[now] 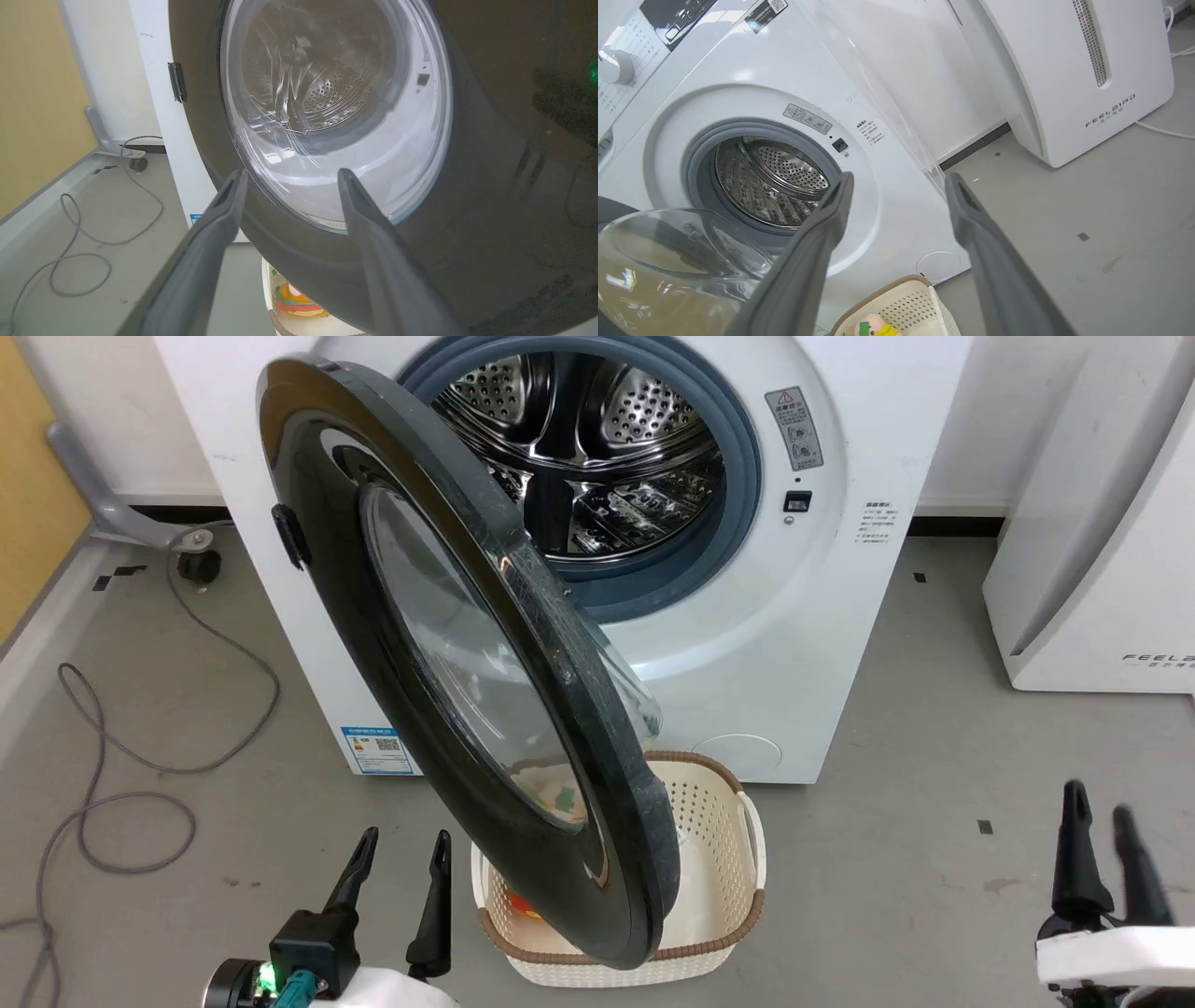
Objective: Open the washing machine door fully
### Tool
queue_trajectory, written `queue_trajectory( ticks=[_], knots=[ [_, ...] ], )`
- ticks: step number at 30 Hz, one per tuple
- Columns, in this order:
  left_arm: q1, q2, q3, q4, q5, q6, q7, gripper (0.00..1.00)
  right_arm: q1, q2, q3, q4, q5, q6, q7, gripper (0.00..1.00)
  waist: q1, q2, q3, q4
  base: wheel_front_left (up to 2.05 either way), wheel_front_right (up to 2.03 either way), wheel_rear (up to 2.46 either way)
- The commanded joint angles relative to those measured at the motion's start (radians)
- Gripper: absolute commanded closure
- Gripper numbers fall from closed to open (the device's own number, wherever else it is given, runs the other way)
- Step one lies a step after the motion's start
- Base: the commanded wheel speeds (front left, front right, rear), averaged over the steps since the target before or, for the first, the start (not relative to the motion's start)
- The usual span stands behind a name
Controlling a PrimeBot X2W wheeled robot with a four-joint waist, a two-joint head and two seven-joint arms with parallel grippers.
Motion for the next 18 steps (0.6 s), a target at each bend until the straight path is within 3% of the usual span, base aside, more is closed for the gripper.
queue_trajectory(
  ticks=[1,4,8,13,18],
  knots=[
    [0.007,0.002,0.005,0.001,0.0,0.0,-0.004,0.0,0.019,0.018,-0.025,-0.046,-0.126,0.001,-0.003,0.0,0.0,0.0,-0.001,-0.001,0.0,0.0,0.0],
    [0.007,0.002,0.006,0.003,0.001,-0.001,-0.004,0.0,0.038,0.048,-0.043,-0.127,-0.36,0.001,-0.003,0.0,0.0,0.0,0.0,-0.003,0.0,0.0,0.0],
    [0.007,0.002,0.011,0.004,0.005,-0.002,-0.004,0.0,0.066,0.062,-0.003,-0.213,-0.564,0.001,0.024,0.0,0.0,0.0,-0.001,-0.007,0.0,0.0,0.0],
    [0.002,0.002,0.013,0.009,0.011,-0.006,-0.004,0.0,0.112,0.063,0.059,-0.238,-0.647,0.001,0.042,0.0,0.0,0.0,-0.004,-0.007,0.0,0.0,0.0],
    [0.002,0.002,0.015,0.011,0.014,-0.006,-0.004,0.0,0.145,0.063,0.099,-0.205,-0.66,0.001,0.048,0.0,0.0,0.0,-0.009,-0.009,0.0,0.0,0.0]
  ],
)
